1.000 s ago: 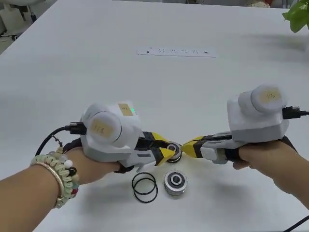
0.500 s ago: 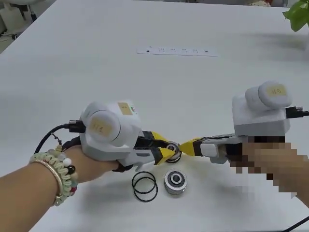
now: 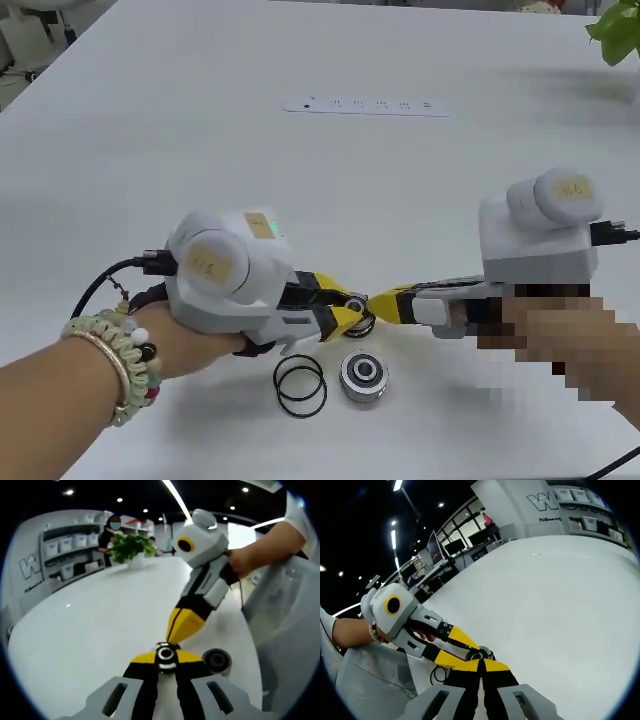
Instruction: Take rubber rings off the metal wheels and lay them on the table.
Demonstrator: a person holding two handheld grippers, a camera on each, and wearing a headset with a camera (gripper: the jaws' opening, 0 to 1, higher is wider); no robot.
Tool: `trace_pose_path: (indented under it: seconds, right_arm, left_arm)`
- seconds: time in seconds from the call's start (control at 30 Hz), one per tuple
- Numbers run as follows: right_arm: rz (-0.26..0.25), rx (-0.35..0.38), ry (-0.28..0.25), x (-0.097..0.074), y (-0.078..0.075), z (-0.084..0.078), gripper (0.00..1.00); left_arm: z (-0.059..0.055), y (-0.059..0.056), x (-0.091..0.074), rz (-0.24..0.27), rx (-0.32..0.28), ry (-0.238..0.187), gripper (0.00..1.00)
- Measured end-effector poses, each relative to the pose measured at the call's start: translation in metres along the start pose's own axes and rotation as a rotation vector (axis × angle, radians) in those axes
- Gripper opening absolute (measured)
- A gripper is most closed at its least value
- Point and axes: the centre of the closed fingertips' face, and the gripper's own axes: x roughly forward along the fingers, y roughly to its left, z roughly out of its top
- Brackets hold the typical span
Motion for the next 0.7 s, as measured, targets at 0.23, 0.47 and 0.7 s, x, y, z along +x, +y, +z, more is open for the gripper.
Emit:
trace_pose_path:
  seconds: [0.23, 0.47, 0.7]
  right_arm:
    - [0.014, -0.003, -0.004, 0.001, 0.002, 0.001, 0.0]
    - [0.037, -0.012, -0.016, 0.001, 0.01, 0.003, 0.0]
    - [0.064, -0.045, -0.049, 0.003, 0.02, 0.013, 0.0]
  left_arm:
    - [0.0, 0.0, 0.0, 0.0, 0.001, 0.0, 0.13]
    - [0.0, 0.0, 0.0, 0.001, 0.003, -0.002, 0.13]
    - [0.0, 0.0, 0.001, 0.004, 0.002, -0.004, 0.13]
